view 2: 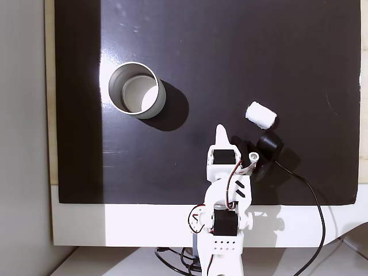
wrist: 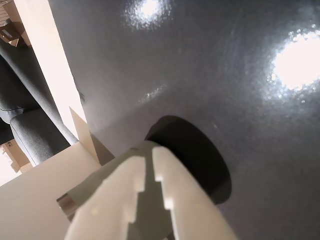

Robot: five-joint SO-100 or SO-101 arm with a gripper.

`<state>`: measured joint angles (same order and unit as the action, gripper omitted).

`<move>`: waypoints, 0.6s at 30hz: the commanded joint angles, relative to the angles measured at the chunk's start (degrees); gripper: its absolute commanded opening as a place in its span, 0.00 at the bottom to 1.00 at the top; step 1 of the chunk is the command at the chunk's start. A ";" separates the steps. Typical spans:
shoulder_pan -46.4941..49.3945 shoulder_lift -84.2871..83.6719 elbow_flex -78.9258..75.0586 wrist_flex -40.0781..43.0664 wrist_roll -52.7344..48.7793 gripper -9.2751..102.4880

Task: Grasp a gauze and put it in the cup.

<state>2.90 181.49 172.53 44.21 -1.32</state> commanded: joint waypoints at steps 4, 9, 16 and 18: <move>-2.64 0.62 -0.35 -1.67 -3.25 0.08; -2.64 0.62 -0.35 -1.67 -3.25 0.08; -2.64 0.62 -0.35 -1.67 -3.25 0.08; -2.20 0.62 -0.35 -1.67 -1.93 0.08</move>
<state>0.62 181.49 172.53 43.95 -3.96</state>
